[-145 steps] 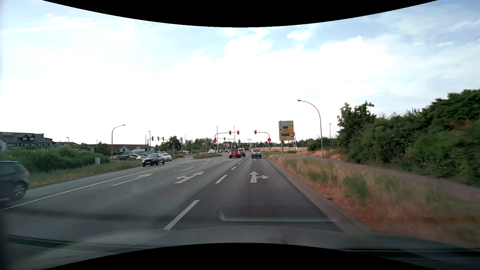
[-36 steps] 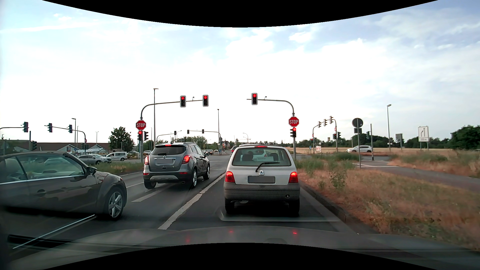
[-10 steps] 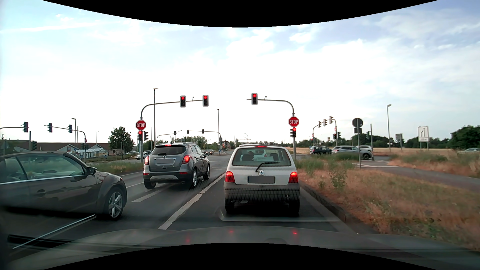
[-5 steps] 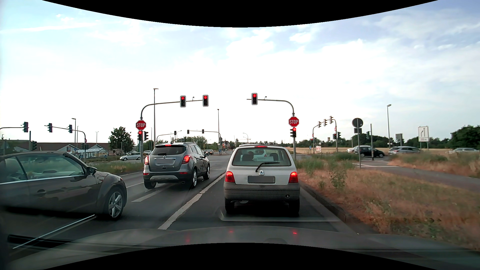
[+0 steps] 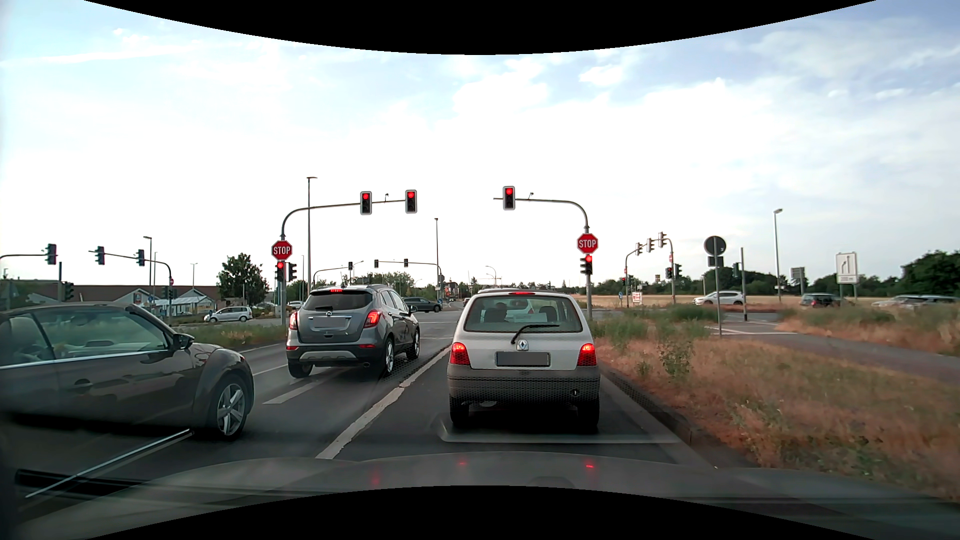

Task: Follow the waypoints while adhering to traffic rules and regulations

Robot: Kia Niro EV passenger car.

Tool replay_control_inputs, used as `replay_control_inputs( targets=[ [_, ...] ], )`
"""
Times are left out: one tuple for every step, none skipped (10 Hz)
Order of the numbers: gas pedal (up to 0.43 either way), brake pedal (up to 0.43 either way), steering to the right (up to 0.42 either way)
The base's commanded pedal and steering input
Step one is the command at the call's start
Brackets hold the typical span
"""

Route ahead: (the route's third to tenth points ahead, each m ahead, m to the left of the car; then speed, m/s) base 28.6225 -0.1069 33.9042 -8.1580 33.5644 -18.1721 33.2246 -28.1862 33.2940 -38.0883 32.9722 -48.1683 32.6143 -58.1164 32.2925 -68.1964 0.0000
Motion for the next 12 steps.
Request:
replay_control_inputs(
  targets=[
    [0.000, 0.451, -0.009],
    [0.000, 0.451, -0.009],
    [0.000, 0.451, -0.010],
    [0.000, 0.451, -0.010],
    [0.000, 0.451, -0.010],
    [0.000, 0.451, -0.010],
    [0.000, 0.451, -0.010],
    [0.000, 0.457, -0.010],
    [0.000, 0.451, -0.009],
    [0.000, 0.457, -0.010],
    [0.000, 0.457, -0.010],
    [0.000, 0.451, -0.010]
  ],
)
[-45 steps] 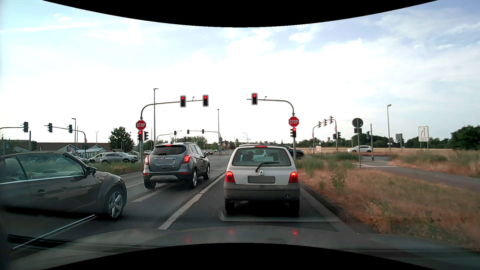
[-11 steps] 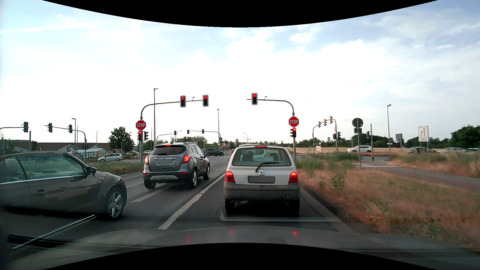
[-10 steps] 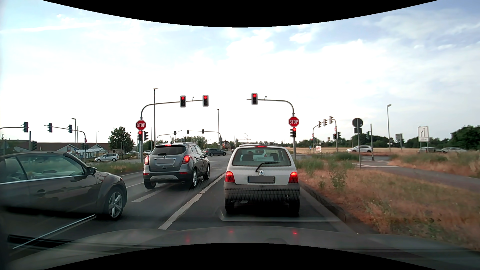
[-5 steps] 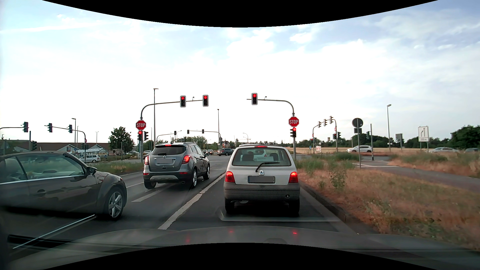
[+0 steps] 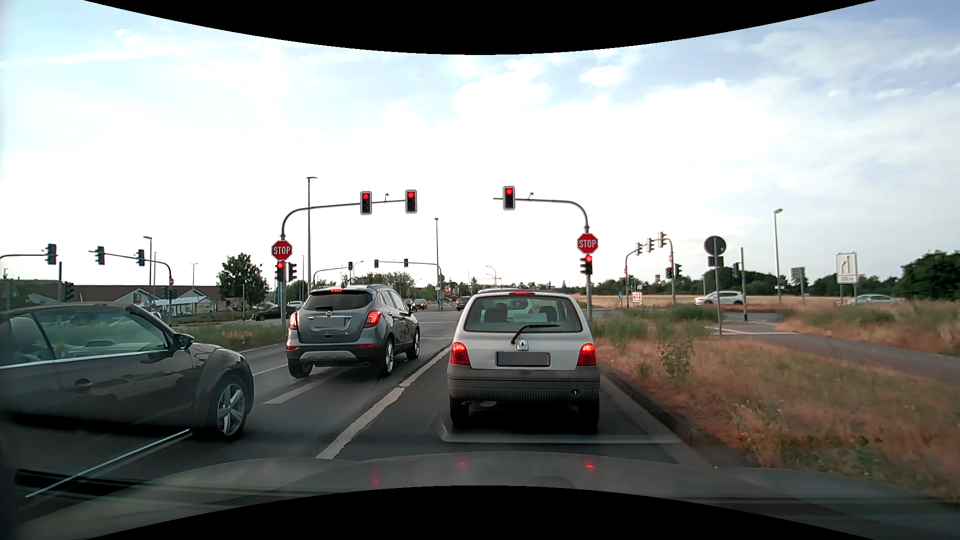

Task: Follow the waypoints while adhering to traffic rules and regulations

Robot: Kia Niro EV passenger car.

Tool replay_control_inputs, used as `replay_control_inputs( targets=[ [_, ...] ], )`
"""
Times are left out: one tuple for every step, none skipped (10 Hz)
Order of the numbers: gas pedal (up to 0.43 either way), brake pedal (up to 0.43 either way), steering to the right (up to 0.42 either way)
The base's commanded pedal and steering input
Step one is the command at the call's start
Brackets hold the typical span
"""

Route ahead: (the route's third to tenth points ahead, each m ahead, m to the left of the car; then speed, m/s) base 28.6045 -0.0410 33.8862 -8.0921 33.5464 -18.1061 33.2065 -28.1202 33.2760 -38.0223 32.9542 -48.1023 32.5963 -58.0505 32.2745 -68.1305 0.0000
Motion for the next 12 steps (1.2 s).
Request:
replay_control_inputs(
  targets=[
    [0.000, 0.451, -0.010],
    [0.000, 0.451, -0.010],
    [0.000, 0.439, -0.010],
    [0.000, 0.433, -0.009],
    [0.000, 0.433, -0.010],
    [0.000, 0.433, -0.010],
    [0.000, 0.433, -0.010],
    [0.000, 0.427, -0.009],
    [0.000, 0.415, -0.010],
    [0.000, 0.415, -0.010],
    [0.000, 0.409, -0.010],
    [0.000, 0.384, -0.010]
  ],
)
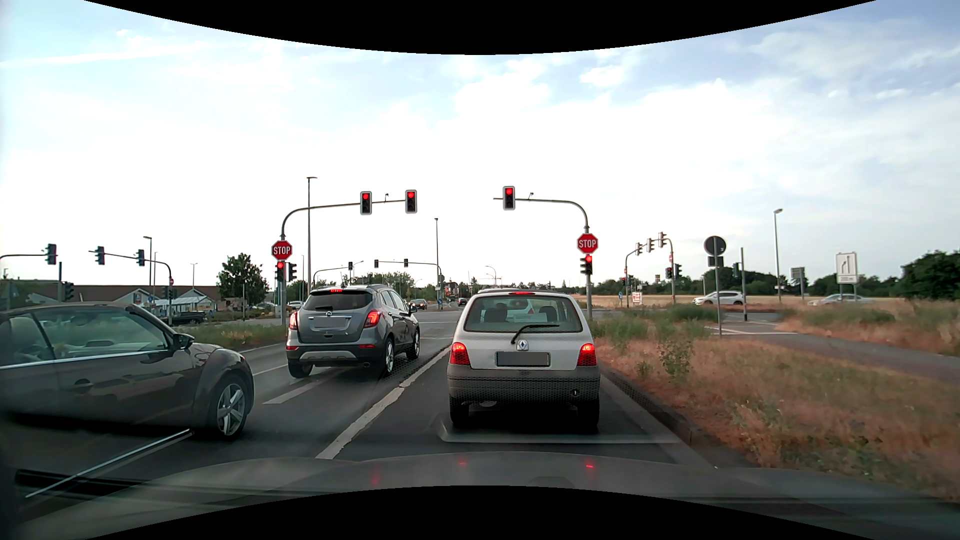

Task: Follow the waypoints while adhering to traffic rules and regulations

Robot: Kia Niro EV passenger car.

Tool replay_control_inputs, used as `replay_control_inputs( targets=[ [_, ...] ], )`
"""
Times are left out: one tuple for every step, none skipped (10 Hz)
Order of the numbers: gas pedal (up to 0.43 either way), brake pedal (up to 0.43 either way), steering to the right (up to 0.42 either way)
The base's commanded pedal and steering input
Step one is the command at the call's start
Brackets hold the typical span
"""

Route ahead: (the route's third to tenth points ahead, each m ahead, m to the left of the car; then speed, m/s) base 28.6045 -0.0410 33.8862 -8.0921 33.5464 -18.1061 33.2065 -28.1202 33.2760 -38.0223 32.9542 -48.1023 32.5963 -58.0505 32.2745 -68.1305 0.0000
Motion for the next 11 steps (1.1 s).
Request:
replay_control_inputs(
  targets=[
    [0.000, 0.378, -0.010],
    [0.000, 0.378, -0.009],
    [0.000, 0.378, -0.009],
    [0.000, 0.378, -0.010],
    [0.000, 0.378, -0.010],
    [0.000, 0.378, -0.010],
    [0.000, 0.378, -0.010],
    [0.000, 0.372, -0.010],
    [0.000, 0.378, -0.010],
    [0.000, 0.378, -0.010],
    [0.000, 0.378, -0.010]
  ],
)
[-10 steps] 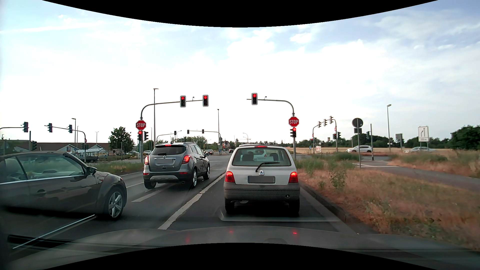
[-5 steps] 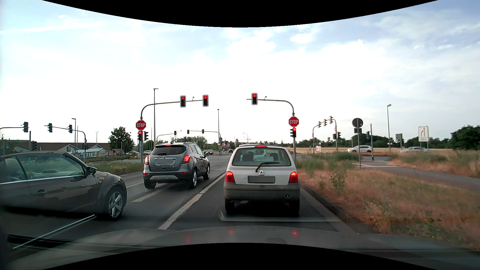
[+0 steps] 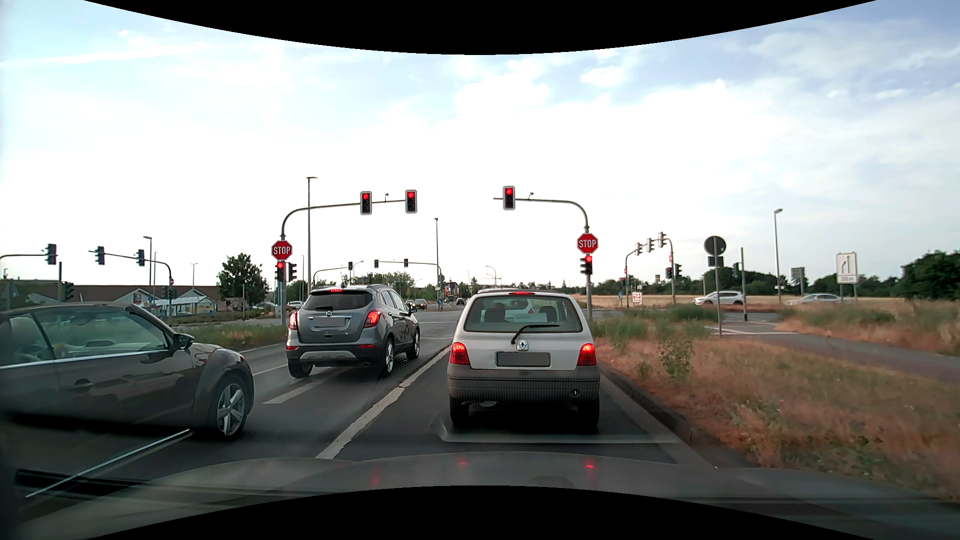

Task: Follow the waypoints while adhering to traffic rules and regulations

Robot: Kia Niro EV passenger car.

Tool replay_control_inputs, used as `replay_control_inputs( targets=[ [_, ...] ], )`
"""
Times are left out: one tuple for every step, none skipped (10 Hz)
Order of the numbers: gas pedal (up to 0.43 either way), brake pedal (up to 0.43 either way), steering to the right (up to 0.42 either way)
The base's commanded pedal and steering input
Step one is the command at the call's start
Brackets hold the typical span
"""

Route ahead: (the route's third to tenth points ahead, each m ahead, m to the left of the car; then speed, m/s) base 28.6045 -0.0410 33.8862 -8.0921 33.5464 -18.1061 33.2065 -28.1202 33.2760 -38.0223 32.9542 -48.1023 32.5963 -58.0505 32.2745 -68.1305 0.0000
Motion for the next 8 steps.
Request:
replay_control_inputs(
  targets=[
    [0.000, 0.378, -0.010],
    [0.000, 0.378, -0.009],
    [0.000, 0.378, -0.010],
    [0.000, 0.372, -0.010],
    [0.000, 0.378, -0.010],
    [0.000, 0.378, -0.010],
    [0.000, 0.378, -0.010],
    [0.000, 0.378, -0.010]
  ],
)
